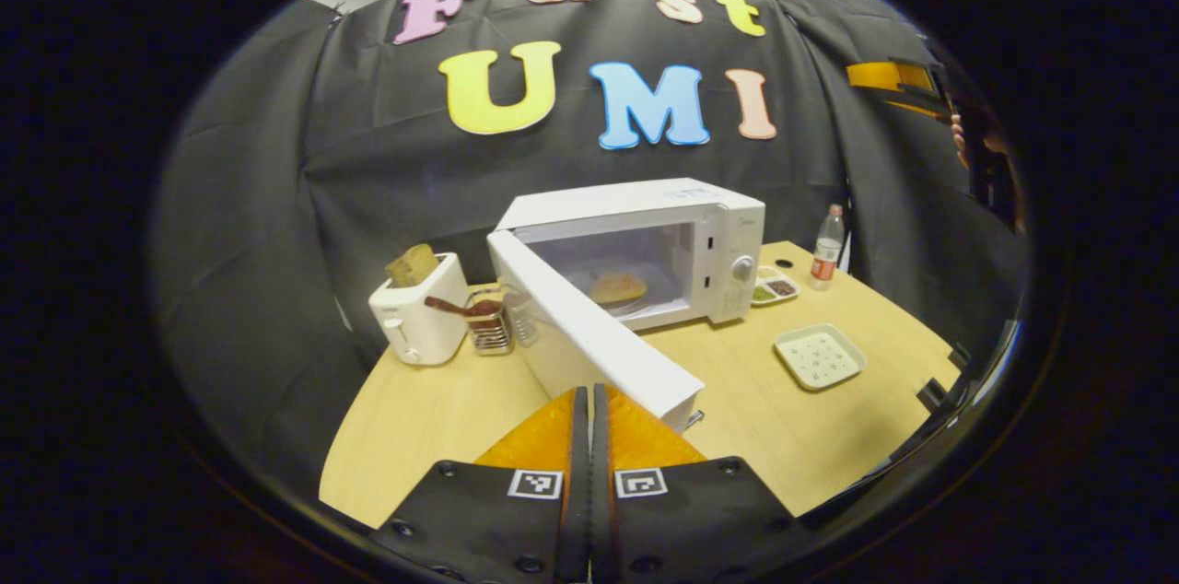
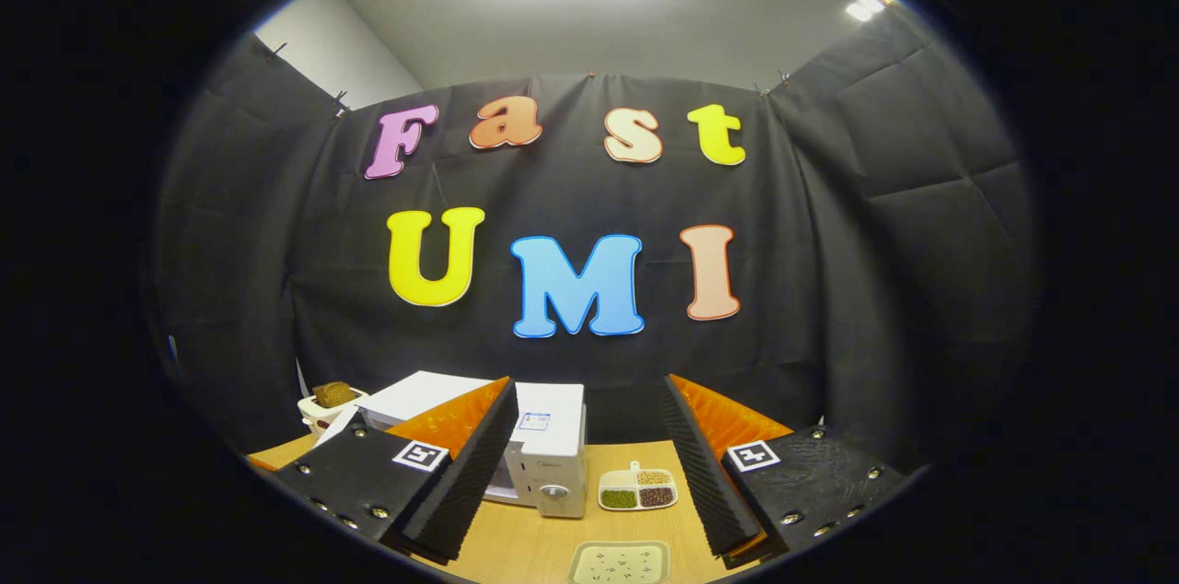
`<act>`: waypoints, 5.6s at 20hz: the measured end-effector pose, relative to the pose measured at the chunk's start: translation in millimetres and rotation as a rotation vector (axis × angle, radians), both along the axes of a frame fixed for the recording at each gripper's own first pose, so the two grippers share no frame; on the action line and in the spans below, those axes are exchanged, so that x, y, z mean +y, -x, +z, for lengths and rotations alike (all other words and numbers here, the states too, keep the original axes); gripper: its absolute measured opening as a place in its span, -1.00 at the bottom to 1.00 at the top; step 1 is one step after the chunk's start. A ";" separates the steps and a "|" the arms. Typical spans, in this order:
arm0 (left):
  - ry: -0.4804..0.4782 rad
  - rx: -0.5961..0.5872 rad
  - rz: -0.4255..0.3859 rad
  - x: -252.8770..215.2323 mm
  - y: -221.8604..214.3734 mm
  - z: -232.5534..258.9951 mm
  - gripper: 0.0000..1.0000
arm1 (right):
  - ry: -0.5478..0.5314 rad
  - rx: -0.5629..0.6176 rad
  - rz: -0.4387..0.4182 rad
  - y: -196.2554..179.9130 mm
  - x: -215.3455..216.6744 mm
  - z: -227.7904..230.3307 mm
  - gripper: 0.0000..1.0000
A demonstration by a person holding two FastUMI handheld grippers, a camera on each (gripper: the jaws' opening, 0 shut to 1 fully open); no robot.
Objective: Open the microwave oven with the left hand, put the food in, and close the microwave oven.
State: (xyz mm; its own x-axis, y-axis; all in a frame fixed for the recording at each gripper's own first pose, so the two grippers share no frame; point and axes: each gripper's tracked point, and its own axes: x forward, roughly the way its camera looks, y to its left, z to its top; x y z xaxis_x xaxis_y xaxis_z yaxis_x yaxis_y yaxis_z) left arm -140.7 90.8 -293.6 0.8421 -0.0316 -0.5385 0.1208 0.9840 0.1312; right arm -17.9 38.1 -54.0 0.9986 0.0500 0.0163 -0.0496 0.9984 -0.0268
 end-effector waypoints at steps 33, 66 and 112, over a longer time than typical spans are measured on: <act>0.017 -0.024 -0.222 -165.6 -204.6 -27.0 -0.87 | 0.010 0.077 -0.073 -15.2 -94.7 -20.4 0.89; 0.249 -0.008 -0.055 -188.9 -288.8 -50.1 -0.87 | -0.065 0.127 -0.099 -65.5 -117.5 -39.3 0.89; 0.146 -0.533 0.005 7.6 -127.8 288.7 0.89 | -0.049 0.025 0.042 7.0 74.5 40.5 0.89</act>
